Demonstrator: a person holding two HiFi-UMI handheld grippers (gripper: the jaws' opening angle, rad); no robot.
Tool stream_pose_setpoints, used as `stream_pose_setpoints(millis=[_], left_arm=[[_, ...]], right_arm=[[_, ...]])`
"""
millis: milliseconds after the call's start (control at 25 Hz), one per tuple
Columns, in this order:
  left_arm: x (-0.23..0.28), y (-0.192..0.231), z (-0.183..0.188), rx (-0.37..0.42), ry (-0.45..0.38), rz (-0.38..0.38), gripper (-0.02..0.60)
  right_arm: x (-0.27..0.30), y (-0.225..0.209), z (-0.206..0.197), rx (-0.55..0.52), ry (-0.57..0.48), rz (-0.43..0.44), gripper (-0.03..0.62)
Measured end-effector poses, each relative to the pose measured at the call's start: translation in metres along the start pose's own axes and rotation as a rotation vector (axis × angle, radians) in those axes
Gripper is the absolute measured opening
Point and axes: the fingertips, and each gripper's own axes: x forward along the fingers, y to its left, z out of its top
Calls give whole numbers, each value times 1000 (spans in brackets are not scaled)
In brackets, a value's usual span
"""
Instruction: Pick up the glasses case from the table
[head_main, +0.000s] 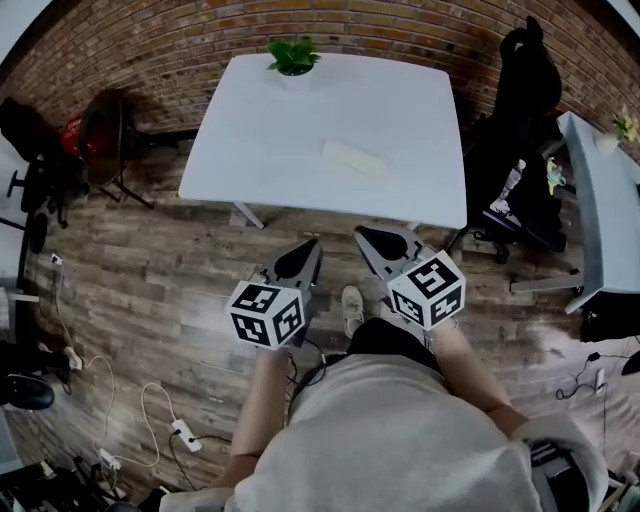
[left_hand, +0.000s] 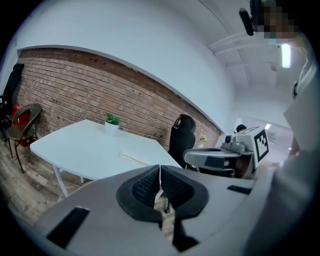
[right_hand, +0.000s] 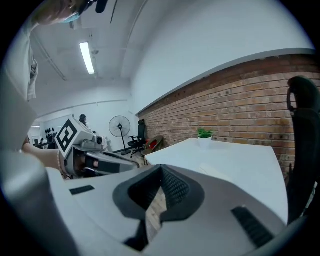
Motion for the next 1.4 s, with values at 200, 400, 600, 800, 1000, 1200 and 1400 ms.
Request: stream_pose_setpoints(millis=[200,400,600,800,1000,1200,1400], left_arm=[[53,21,37,22,5,8,8],[93,31,55,42,36,15,8],[117,32,52,41,98,10,8],[138,31,49,82,160,-12,8],[162,34,51,132,193,-58,8],[188,44,60,206,218,-121,8],[210,68,69,399,292,-174,8]], right_arm=[[29,-57,21,8,-17,15,-2],[41,-104,31,32,-31,4,-2],[45,-136,29,83,-36,-19,-2],[49,-154,24,126,-32,-44,-2],[46,-173,14,169,-20,-107,-2],[47,-190,5,223,-10,-190,-2],[62,-205,-3,281,8,-263,-2]])
